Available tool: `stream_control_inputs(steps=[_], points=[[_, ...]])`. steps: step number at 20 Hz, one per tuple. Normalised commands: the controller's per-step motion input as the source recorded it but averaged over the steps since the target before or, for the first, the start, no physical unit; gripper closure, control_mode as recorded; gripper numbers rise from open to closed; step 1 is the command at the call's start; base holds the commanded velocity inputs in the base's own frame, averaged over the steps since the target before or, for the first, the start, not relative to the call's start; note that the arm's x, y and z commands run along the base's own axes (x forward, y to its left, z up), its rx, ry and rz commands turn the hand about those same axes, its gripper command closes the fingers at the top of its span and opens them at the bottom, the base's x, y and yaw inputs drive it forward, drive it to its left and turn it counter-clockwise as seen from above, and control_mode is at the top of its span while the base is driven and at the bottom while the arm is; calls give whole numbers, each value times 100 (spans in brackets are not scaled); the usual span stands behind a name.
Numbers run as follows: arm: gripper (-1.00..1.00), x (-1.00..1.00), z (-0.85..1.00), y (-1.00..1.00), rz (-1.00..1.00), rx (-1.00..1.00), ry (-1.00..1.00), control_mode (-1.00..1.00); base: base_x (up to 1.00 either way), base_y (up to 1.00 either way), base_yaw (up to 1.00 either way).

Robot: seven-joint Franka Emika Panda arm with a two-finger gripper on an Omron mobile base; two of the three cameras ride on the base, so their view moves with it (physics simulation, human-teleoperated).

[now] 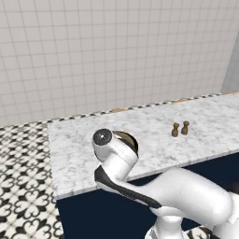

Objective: Pick up the bowls on the counter and stack them on top of one another in the open cabinet. Place the smaller bowl on top of the larger bowl.

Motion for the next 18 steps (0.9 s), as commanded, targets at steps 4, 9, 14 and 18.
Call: stream_control_inputs(steps=[4,9,14,18], points=[[100,-46,100,-6,1,1,0,-100,0,0,0],[100,-35,78,-9,0,0,0,-100,0,0,0],[100,-16,0,0,0,0,0,100,-80,40,5],[100,0,0,0,0,0,0,100,-67,100,50]])
